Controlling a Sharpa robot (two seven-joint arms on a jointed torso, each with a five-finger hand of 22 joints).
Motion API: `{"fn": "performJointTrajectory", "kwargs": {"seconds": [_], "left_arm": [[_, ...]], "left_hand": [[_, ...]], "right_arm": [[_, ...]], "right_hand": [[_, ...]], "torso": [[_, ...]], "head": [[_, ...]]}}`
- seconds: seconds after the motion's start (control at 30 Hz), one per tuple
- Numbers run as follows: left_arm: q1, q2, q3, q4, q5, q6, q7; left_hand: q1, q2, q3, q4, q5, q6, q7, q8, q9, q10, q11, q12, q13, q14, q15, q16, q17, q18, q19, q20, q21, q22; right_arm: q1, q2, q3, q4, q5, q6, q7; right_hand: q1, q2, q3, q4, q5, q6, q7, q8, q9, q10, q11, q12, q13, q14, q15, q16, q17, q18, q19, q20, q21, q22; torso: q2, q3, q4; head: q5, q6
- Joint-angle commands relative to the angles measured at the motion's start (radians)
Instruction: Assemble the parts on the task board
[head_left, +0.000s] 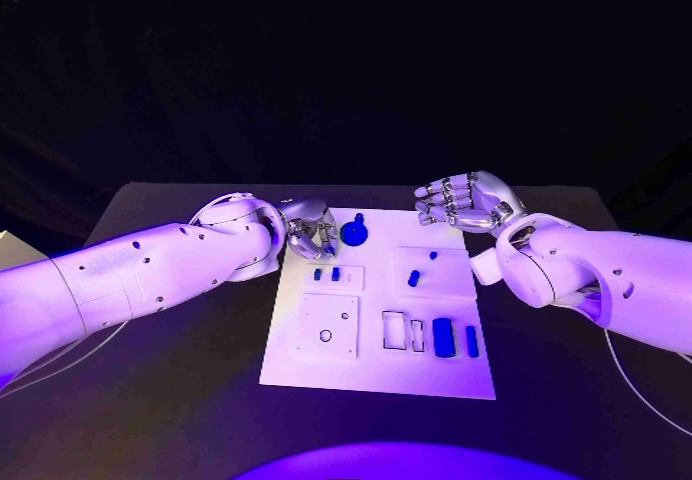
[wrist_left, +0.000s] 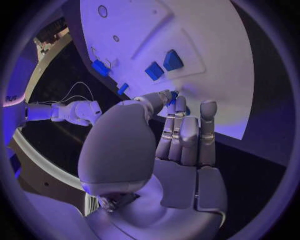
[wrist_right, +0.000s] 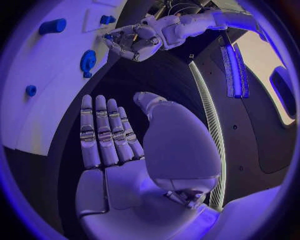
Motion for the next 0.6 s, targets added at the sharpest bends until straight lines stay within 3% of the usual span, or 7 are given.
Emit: {"fn": "performJointTrajectory", "kwargs": {"seconds": [0.03,0.17,0.6], "left_arm": [[0.001,0.007,0.001,-0.005,-0.015,0.005,0.007],[0.000,0.014,0.000,-0.013,-0.017,0.003,0.009],[-0.001,0.029,-0.002,-0.028,-0.028,0.032,0.003]], "left_hand": [[0.007,-0.003,0.001,-0.005,-0.003,0.007,0.002,-0.004,0.002,0.009,-0.002,-0.006,-0.001,0.008,0.000,0.005,-0.001,-0.011,0.007,0.000,0.006,0.001],[0.008,-0.004,0.001,-0.007,-0.003,0.007,0.002,-0.005,0.002,0.010,-0.001,-0.007,-0.001,0.007,0.000,0.005,-0.002,-0.011,0.007,0.000,0.006,0.000],[0.009,-0.004,0.002,-0.009,-0.003,0.007,0.003,-0.007,0.002,0.011,-0.001,-0.010,-0.001,0.007,0.001,0.005,-0.002,-0.011,0.007,0.000,0.007,0.001]], "right_arm": [[-0.001,0.000,0.000,0.002,-0.007,0.010,0.013],[-0.001,0.000,0.000,0.002,-0.007,0.010,0.013],[-0.001,0.000,0.000,0.002,-0.007,0.011,0.013]], "right_hand": [[-0.002,0.005,-0.001,-0.005,0.006,0.008,0.004,-0.004,-0.002,0.006,0.002,-0.006,0.000,0.006,0.000,-0.004,-0.001,0.014,0.010,0.001,0.005,-0.001],[-0.002,0.005,-0.001,-0.005,0.006,0.008,0.004,-0.004,-0.002,0.006,0.002,-0.006,0.000,0.006,0.000,-0.004,-0.001,0.014,0.010,0.001,0.005,-0.001],[-0.002,0.004,0.001,-0.006,0.006,0.008,0.004,-0.005,-0.002,0.006,0.002,-0.007,0.000,0.006,0.000,-0.005,-0.002,0.014,0.010,0.001,0.005,-0.004]], "torso": [[0.000,-0.0001,-0.0001],[0.001,-0.0018,-0.0002],[0.000,-0.0016,0.0005]], "head": [[0.001,0.000],[0.000,0.000],[-0.001,-0.002]]}}
